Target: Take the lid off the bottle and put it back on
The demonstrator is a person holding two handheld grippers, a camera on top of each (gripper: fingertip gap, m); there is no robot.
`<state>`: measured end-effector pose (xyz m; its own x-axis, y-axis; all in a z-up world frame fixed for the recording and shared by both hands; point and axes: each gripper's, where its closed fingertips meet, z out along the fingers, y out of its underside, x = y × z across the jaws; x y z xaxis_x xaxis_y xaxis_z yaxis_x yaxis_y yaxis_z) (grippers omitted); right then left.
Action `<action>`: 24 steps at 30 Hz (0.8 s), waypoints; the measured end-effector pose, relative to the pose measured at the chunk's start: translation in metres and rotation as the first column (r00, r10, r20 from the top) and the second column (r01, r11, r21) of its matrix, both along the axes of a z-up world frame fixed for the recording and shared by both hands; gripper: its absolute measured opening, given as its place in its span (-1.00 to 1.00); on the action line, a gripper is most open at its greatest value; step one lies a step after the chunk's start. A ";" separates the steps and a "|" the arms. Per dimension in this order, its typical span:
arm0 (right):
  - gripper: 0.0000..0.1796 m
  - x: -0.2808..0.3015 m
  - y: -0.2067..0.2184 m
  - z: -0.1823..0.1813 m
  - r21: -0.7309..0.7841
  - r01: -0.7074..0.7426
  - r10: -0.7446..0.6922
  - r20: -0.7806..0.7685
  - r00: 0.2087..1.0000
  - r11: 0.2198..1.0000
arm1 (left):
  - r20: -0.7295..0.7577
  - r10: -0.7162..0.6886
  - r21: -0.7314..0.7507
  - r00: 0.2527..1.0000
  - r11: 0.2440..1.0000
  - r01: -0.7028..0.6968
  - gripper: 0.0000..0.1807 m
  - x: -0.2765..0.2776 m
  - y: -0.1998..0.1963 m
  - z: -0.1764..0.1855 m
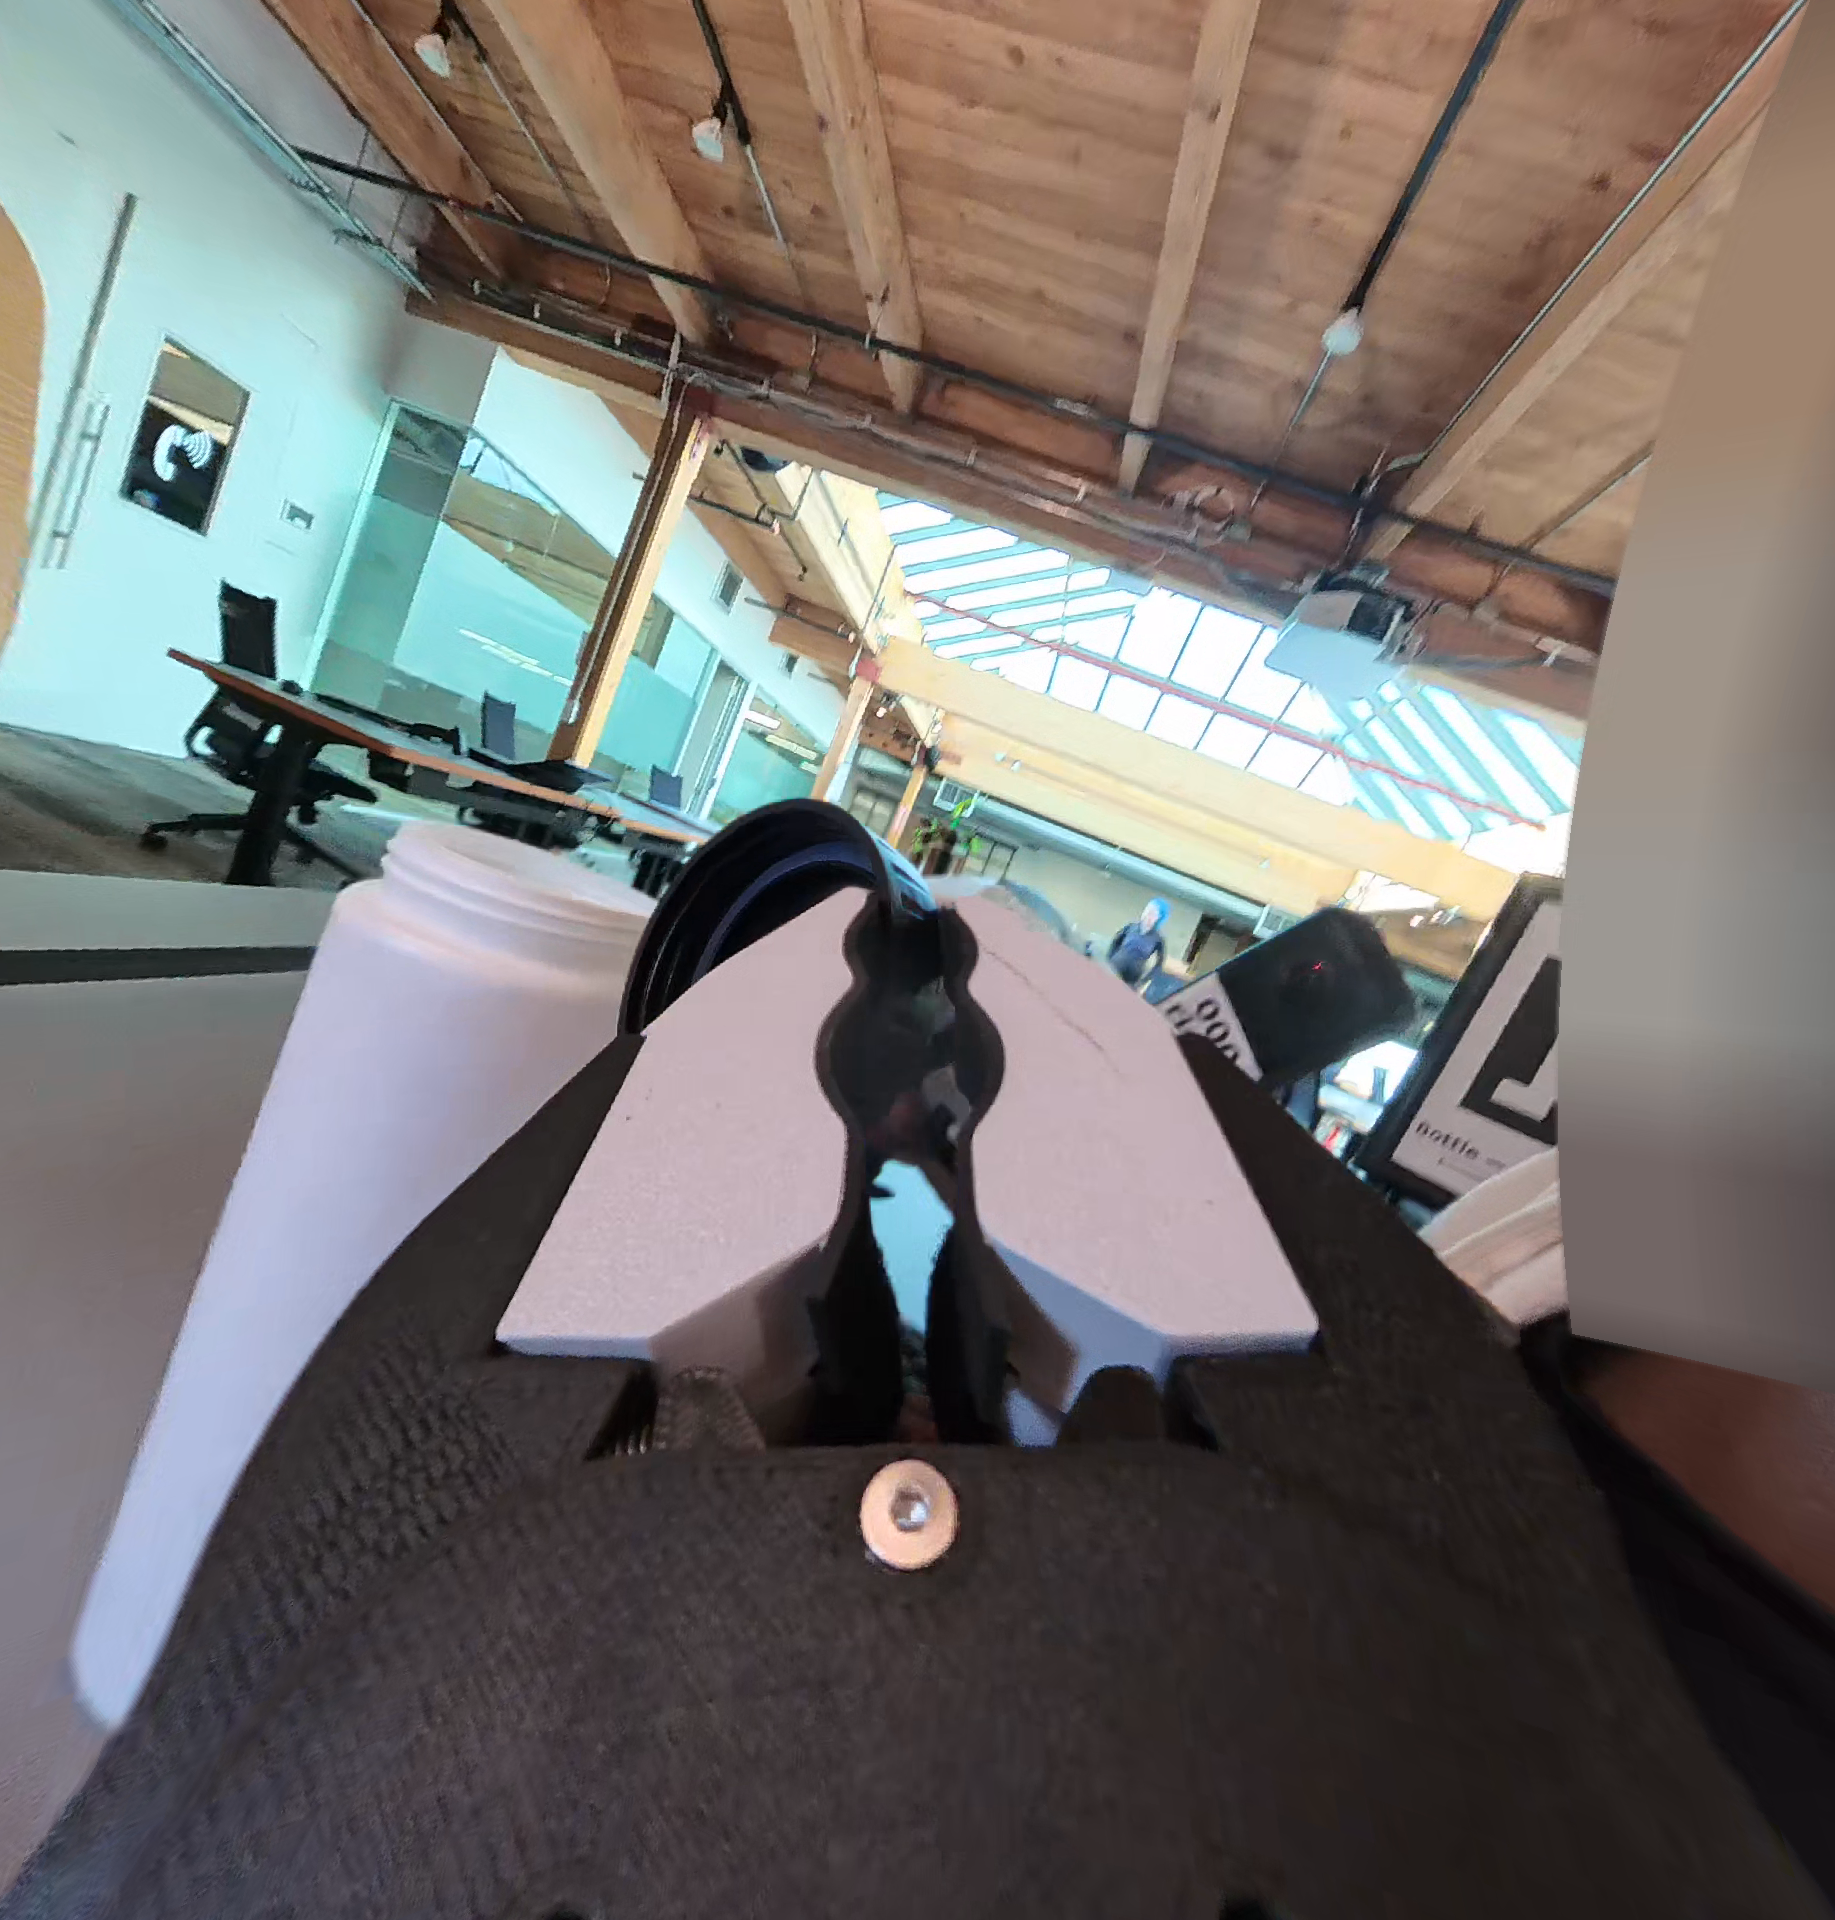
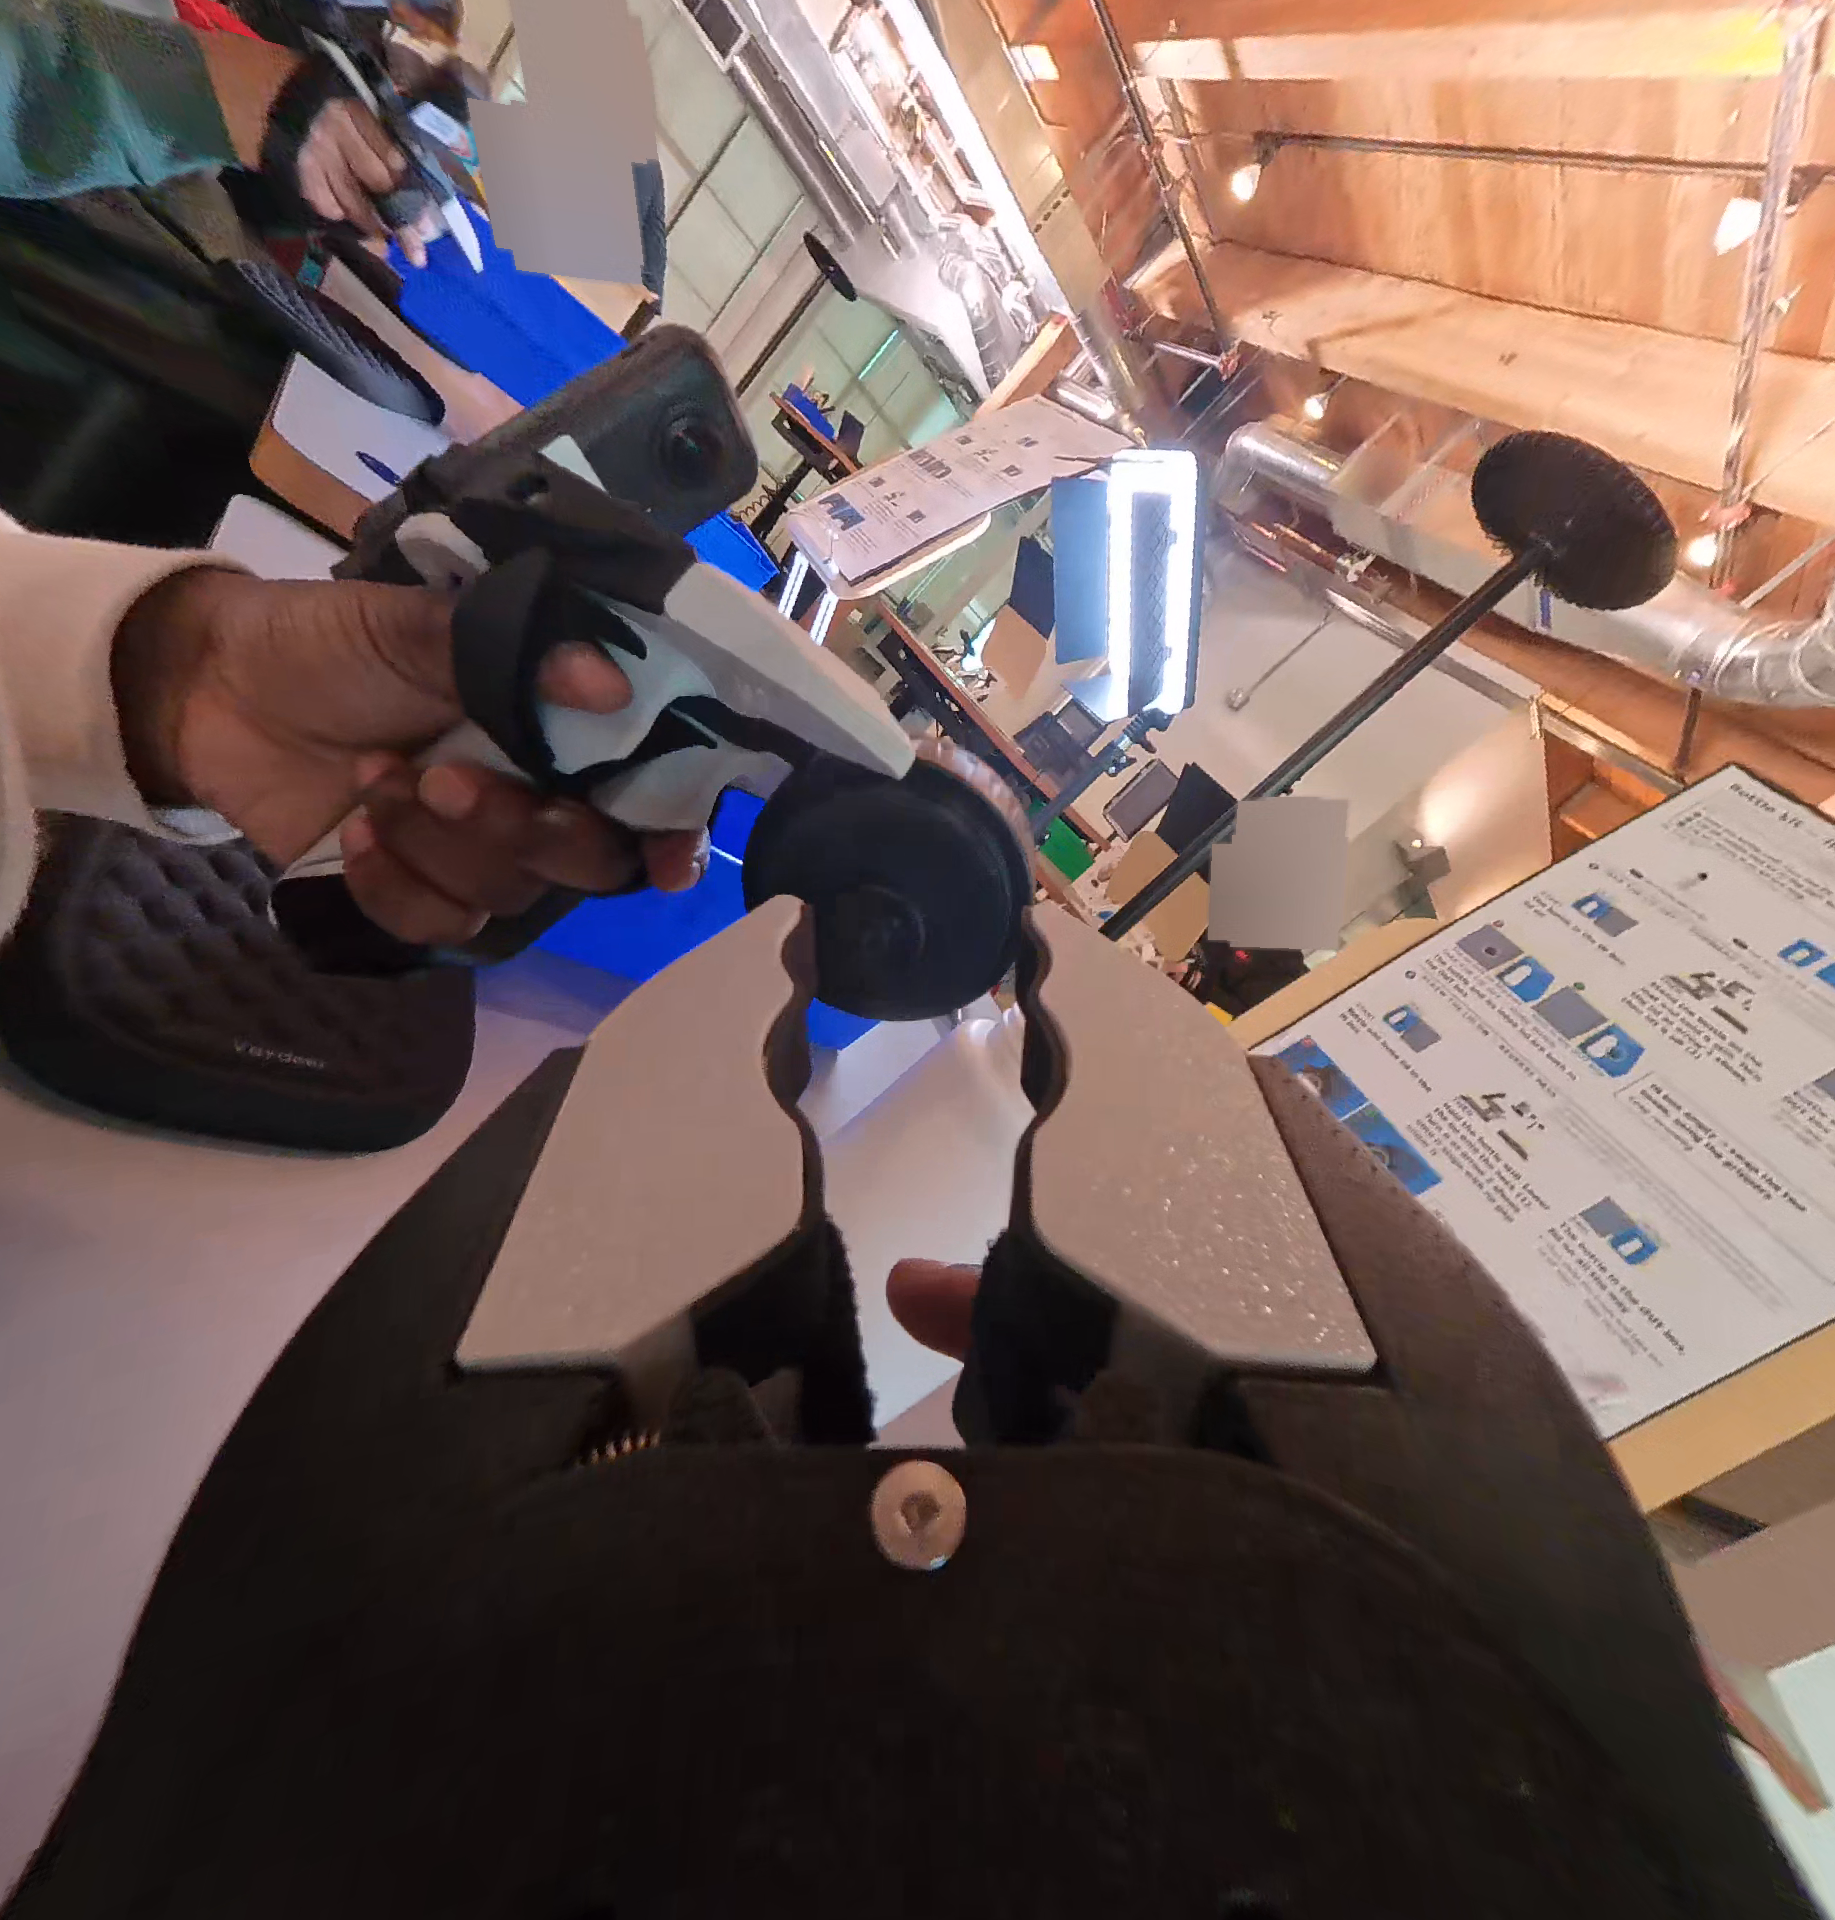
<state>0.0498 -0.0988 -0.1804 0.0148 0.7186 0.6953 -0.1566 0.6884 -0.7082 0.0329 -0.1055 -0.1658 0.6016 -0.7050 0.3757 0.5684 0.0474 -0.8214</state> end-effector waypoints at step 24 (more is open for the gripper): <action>-0.75 0.011 0.057 0.047 0.008 -0.152 0.095 0.745 0.660 0.988 | -0.683 0.299 0.022 0.666 0.920 -0.390 0.48 -0.027 0.086 -0.066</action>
<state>0.0607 -0.0420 -0.1336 -0.6109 0.6290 0.4807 0.3127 0.7495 -0.5834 0.0059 -0.0196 -0.2320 0.9146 -0.3745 -0.1527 -0.1619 0.0068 -0.9868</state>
